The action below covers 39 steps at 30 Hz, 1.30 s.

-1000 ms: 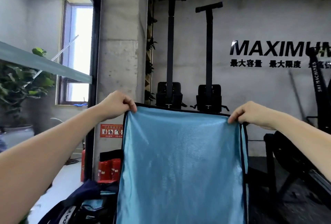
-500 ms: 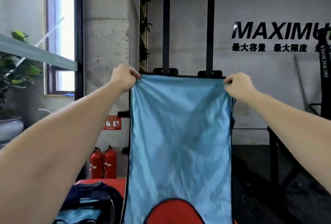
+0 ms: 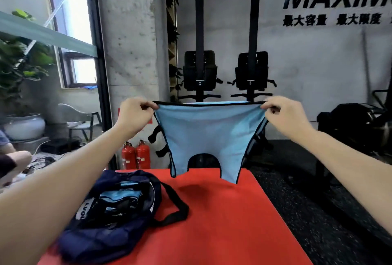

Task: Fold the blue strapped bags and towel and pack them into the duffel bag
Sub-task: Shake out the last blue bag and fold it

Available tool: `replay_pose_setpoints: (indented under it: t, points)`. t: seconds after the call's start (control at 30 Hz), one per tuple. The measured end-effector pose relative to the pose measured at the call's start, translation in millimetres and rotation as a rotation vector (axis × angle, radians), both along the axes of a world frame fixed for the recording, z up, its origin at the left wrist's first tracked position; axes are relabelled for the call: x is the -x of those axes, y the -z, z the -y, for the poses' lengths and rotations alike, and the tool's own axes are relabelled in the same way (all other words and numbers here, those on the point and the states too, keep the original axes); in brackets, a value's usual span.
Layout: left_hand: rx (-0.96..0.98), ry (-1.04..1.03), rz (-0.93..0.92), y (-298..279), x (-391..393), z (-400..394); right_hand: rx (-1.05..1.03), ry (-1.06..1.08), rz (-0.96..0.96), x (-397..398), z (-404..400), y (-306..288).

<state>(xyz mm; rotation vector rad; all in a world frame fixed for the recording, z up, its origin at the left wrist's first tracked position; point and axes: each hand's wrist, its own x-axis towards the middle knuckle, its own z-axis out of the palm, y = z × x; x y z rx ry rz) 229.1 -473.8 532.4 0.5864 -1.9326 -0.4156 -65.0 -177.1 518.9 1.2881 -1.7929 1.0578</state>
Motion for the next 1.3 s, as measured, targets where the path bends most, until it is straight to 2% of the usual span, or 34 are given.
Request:
replay_pose_setpoints:
  t: [0.2,0.3,0.43,0.57,0.8,0.9,1.03,1.17,1.23,1.3]
  points:
    - [-0.136,0.126,0.052,133.6,-75.0,-78.5,-0.118,-0.031,0.007,-67.3,-93.0,124.8]
    - [-0.103,0.149,0.083,191.0,-113.9,-120.4,-0.159,-0.037,0.087,-99.8,-142.4,172.8]
    - [-0.104,0.241,0.054,249.2,-148.6,-167.2,-0.196,-0.028,0.149,-121.3,-183.1,220.1]
    - [-0.070,0.279,0.078,283.0,-148.1,-180.8,-0.278,0.001,0.200,-121.2,-194.6,249.2]
    - [-0.028,0.224,0.065,285.6,-104.4,-167.3,-0.307,0.042,0.325,-83.7,-167.4,253.5]
    - [-0.042,0.201,0.087,286.6,-66.8,-143.7,-0.375,0.051,0.412,-51.0,-135.7,259.9]
    - [-0.089,0.166,0.110,293.7,-12.4,-101.7,-0.341,0.068,0.482,-7.7,-82.7,276.9]
    - [-0.220,0.134,0.252,333.7,32.6,-51.9,-0.398,0.097,0.669,26.5,-42.3,319.4]
    - [-0.278,0.151,0.401,361.4,42.6,-35.1,-0.464,0.109,0.806,38.4,-35.5,349.8]
    - [-0.255,0.162,0.543,379.1,49.4,-24.1,-0.545,0.155,0.888,49.3,-34.0,365.1]
